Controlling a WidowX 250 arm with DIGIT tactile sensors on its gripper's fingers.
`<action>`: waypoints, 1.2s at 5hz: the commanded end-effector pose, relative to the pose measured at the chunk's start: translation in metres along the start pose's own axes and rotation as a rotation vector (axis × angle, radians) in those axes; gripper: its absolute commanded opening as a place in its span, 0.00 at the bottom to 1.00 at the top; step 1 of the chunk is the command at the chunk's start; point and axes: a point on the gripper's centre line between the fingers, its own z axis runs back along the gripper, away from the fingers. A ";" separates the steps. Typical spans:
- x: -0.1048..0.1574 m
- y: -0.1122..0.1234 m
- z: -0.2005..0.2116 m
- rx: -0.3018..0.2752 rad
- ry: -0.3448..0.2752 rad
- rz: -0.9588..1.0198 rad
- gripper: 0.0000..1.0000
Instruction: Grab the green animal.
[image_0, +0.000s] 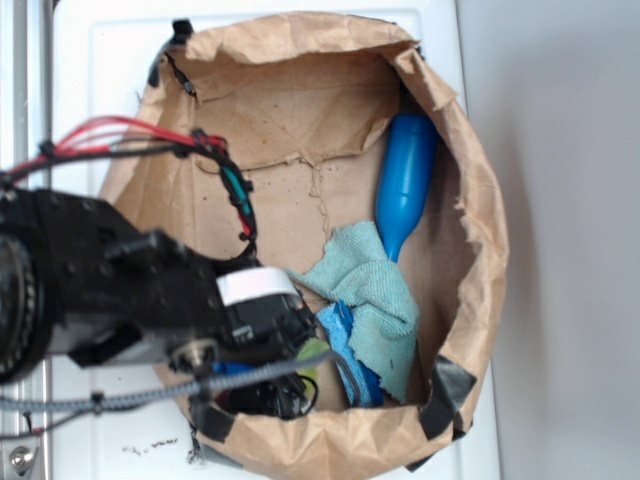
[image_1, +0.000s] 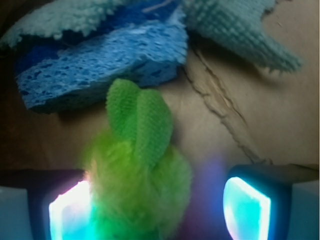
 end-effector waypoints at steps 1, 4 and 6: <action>0.003 0.007 0.005 0.045 0.034 0.002 0.00; 0.083 0.027 0.042 0.182 -0.118 0.148 0.00; 0.128 0.065 0.092 0.211 -0.154 0.259 0.00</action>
